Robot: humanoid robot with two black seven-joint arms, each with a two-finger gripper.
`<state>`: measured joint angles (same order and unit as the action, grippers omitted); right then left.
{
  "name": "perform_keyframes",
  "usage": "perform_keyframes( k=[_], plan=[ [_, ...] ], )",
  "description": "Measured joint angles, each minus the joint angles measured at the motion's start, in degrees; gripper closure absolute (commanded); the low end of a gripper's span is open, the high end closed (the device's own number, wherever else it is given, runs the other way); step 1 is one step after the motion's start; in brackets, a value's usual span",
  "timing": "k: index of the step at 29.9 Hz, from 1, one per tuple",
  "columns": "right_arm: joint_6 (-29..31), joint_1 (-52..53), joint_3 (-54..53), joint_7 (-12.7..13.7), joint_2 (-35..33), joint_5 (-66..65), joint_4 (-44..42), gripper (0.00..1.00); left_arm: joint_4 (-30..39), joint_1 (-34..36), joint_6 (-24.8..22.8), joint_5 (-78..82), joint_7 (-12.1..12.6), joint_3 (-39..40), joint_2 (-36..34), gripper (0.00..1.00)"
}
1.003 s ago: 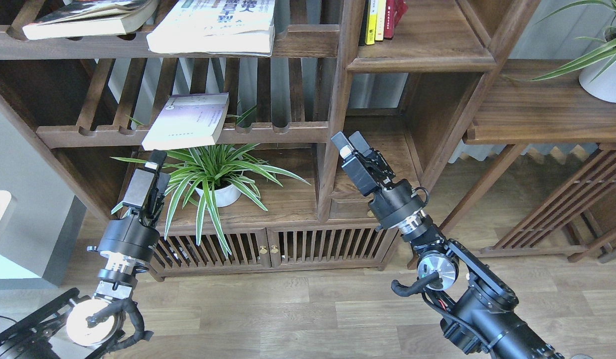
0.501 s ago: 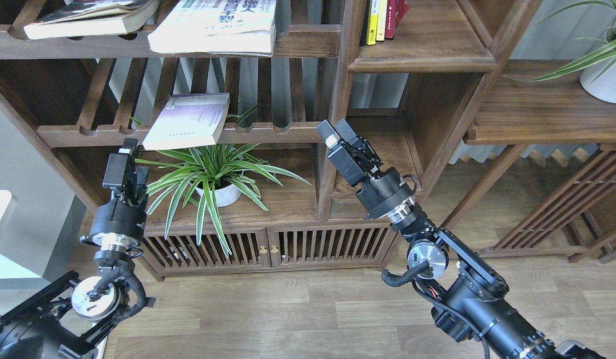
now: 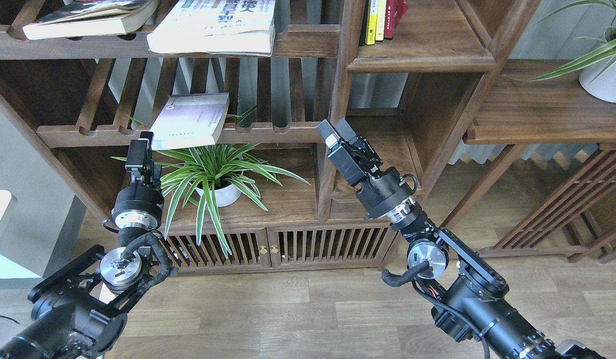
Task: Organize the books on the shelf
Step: 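Reach the left gripper up to the white book on the middle shelf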
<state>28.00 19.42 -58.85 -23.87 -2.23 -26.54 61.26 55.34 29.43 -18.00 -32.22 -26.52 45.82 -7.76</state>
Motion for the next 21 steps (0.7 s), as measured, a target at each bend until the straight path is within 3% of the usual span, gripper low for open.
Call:
perform_keyframes(
  k=[14,21],
  plan=[
    [0.0,-0.12,0.06,-0.04,0.03,0.0,0.0,0.0,-7.49,4.46,1.74,-1.29,5.12,0.57,2.81,0.02],
    [0.0,-0.44,0.06,-0.04,0.03,0.0,-0.04,0.0,-8.71,5.91,3.0,-2.0,5.77,0.6,3.74,0.02]
  ],
)
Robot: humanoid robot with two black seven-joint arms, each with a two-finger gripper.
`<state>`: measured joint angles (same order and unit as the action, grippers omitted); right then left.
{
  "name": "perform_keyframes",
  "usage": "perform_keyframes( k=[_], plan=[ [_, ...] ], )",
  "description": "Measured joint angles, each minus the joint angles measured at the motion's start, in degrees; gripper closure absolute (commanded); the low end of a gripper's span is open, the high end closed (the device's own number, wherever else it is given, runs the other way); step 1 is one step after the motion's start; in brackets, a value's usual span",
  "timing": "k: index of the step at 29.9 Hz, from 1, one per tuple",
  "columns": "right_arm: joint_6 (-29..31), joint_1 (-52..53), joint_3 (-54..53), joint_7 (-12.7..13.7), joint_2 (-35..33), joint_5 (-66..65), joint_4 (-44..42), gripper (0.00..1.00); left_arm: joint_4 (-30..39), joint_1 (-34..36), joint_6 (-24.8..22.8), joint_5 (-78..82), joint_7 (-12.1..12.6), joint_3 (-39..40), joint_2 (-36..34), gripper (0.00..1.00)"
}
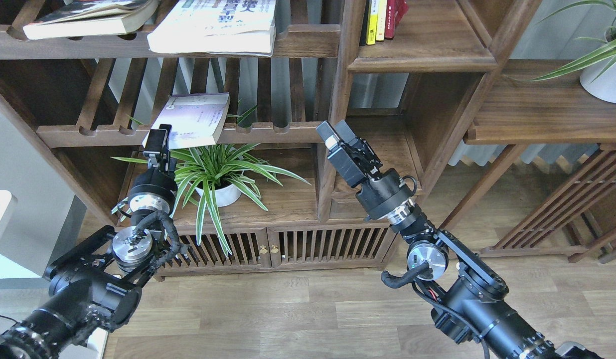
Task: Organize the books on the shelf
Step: 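Reach the left gripper up to the white book on the middle shelf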
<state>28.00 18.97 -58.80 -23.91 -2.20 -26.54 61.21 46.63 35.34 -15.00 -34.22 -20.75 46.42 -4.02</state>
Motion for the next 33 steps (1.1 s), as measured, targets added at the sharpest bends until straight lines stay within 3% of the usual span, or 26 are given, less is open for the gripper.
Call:
perform_keyframes(
  k=[11,16,30,33],
  plan=[
    [0.0,-0.16,0.1,0.0,0.0,0.0,-0.29,0.0,-2.84,1.96,-0.2,0.01,0.96,-0.06,-0.01,0.03],
    [0.0,-0.17,0.42,0.0,0.06,0.0,-0.31,0.0,-4.52,3.3,-0.37,0.02,1.22,0.04,0.2,0.08],
    [0.0,-0.08,0.79,0.0,0.08,0.01,-0.31,0.0,-4.54,3.0,-1.82,0.04,1.11,0.09,1.77,0.56],
    [0.0,-0.08,0.79,0.0,0.09,0.08,-0.31,0.0,-4.29,2.71,-2.03,0.03,1.1,0.05,2.18,0.61]
  ],
)
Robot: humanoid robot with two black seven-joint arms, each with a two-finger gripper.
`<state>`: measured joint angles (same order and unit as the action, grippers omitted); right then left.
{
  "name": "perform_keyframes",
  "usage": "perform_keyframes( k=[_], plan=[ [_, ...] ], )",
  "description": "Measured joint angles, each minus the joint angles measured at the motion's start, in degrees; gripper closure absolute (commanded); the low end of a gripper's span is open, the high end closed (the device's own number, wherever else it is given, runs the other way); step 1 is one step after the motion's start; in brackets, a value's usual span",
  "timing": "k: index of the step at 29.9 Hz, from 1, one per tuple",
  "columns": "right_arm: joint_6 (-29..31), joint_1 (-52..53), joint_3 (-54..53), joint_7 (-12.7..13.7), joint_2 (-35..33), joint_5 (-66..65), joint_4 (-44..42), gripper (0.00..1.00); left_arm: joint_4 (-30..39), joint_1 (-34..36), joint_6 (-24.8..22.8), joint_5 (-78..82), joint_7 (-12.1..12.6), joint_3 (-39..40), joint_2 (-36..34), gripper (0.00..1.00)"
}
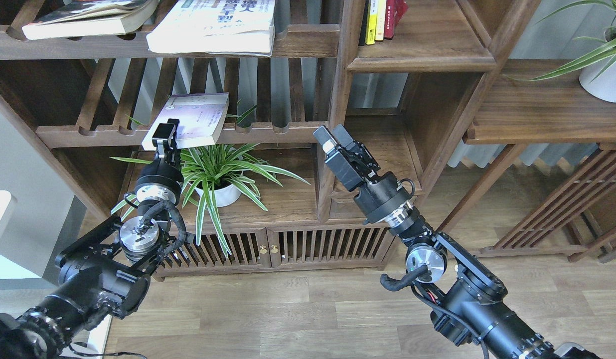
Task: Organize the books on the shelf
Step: 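Reach the left gripper up to the white book on the middle shelf, then pull the white book out and tilt it toward the right gripper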
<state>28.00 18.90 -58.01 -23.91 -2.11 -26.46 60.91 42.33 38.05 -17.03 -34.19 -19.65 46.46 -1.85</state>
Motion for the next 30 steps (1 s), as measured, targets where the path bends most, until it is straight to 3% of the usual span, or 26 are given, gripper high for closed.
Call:
perform_keyframes(
  k=[5,6,8,9,15,21,30],
  plan=[
    [0.0,-0.05,0.0,0.0,0.0,0.09,0.0,0.0,0.65,-0.38,-0.23,0.0,-0.1,-0.05,0.33,0.74],
    [0.0,-0.05,0.0,0.0,0.0,0.09,0.0,0.0,0.74,-0.46,-0.51,0.0,-0.14,-0.05,0.34,0.78],
    [0.0,-0.04,0.0,0.0,0.0,0.1,0.0,0.0,0.74,-0.73,-1.87,0.0,-0.19,-0.05,0.35,0.96],
    [0.0,-0.04,0.0,0.0,0.01,0.1,0.0,0.0,0.77,-1.09,-3.19,0.0,-0.2,-0.05,0.35,0.97],
    [0.0,0.05,0.0,0.0,0.01,0.1,-0.05,0.0,0.44,-3.57,-10.48,0.49,-0.54,-0.35,0.28,1.0],
    [0.0,0.15,0.03,0.0,0.0,0.1,-0.08,0.0,0.88,-4.69,-10.97,1.9,-1.0,-1.18,0.1,1.0],
    [0.0,0.04,1.82,0.3,-0.24,0.18,0.01,0.0,1.46,-7.78,-10.99,17.12,-1.32,-0.6,-2.53,1.0]
  ],
)
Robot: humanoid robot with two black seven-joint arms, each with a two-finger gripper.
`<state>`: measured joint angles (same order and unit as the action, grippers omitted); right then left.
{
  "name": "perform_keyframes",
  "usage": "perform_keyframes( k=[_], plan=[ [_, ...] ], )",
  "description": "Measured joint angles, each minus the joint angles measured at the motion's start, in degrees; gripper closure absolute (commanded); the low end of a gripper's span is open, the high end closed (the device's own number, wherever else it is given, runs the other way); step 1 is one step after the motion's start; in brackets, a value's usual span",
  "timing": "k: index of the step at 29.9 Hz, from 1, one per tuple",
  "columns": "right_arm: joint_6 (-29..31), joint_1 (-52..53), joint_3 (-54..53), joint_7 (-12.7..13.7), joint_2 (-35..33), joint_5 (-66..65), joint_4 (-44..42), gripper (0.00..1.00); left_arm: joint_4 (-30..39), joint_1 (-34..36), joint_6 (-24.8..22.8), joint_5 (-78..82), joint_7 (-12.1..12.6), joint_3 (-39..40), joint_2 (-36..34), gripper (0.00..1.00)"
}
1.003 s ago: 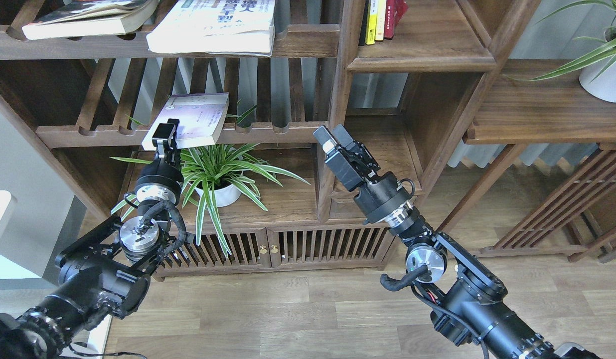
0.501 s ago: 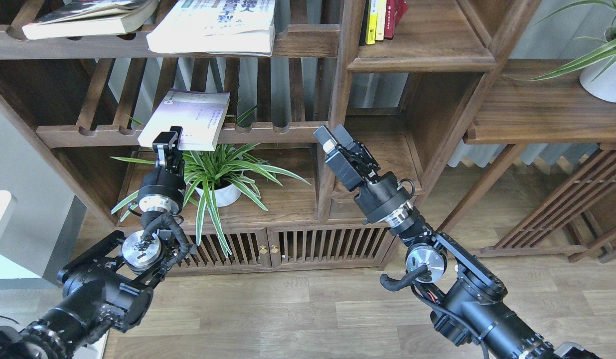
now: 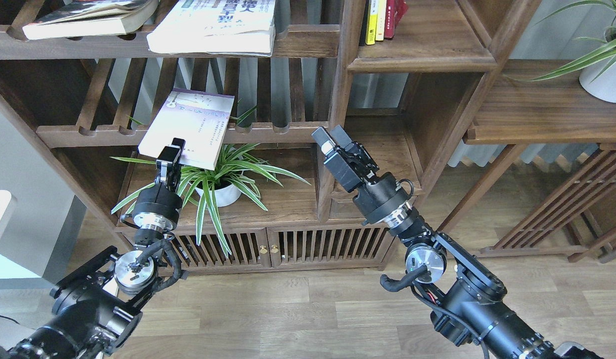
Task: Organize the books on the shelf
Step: 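Pull the white book out and tilt it toward the right gripper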
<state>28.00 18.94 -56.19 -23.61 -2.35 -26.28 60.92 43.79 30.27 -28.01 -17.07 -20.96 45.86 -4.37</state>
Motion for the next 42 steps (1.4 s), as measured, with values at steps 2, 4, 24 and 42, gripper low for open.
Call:
perform_keyframes(
  k=[2,4,24,42],
  plan=[
    [0.0,-0.02,0.57,0.08,0.0,0.0,0.07,0.0,0.81,-0.75,0.0,2.43,-0.1,0.01,-0.88,1.0],
    [0.0,-0.08,0.96,0.12,-0.01,0.0,0.08,0.0,2.12,-1.56,0.0,4.04,-0.27,0.05,-1.87,1.0],
    [0.0,-5.22,3.7,0.14,0.17,0.18,-0.01,0.0,15.85,-5.57,0.0,12.95,-0.48,-0.41,-4.93,1.0],
    [0.0,-5.76,5.48,0.8,2.36,-0.08,-1.22,0.0,17.19,-7.37,0.02,13.28,0.19,-4.11,2.9,1.0]
  ],
)
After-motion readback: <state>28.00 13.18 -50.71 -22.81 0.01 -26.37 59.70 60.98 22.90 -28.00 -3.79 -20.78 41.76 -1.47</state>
